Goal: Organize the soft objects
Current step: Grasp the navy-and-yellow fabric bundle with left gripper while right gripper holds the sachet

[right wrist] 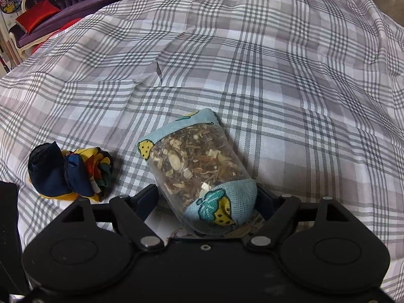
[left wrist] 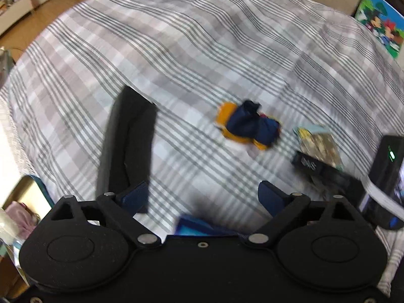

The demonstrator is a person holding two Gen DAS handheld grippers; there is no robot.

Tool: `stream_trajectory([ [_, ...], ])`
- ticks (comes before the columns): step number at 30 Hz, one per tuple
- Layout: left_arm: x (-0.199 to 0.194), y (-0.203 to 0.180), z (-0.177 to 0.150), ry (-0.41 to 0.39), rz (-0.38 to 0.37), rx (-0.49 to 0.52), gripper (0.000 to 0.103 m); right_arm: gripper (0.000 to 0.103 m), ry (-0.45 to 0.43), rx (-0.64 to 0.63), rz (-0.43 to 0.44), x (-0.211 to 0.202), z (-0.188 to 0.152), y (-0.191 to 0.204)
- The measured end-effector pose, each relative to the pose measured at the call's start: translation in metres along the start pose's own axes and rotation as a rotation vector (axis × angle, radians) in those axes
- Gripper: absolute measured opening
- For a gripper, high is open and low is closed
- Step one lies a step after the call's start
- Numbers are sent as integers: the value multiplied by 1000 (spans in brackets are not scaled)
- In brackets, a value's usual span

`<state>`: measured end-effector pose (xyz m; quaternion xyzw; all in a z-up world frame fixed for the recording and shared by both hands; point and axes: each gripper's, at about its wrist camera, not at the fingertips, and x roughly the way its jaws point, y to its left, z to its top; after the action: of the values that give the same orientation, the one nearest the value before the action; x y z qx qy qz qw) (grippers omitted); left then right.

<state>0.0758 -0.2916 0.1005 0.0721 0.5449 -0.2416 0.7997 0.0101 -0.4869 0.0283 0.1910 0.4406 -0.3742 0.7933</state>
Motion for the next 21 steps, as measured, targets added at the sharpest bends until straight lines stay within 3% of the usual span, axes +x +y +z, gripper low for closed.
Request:
stream_trajectory([
  [8, 22, -1, 29, 27, 1, -21, 91, 81, 11, 35, 30, -1, 4, -8],
  [14, 51, -26, 38, 87, -60, -6, 91, 81, 16, 31, 42, -1, 5, -9],
  [18, 71, -39, 49, 114, -90, -29, 91, 79, 9, 4, 25, -2, 3, -6],
  [21, 83, -47, 58, 96, -67, -55, 91, 78, -3, -28, 0, -1, 1, -1],
])
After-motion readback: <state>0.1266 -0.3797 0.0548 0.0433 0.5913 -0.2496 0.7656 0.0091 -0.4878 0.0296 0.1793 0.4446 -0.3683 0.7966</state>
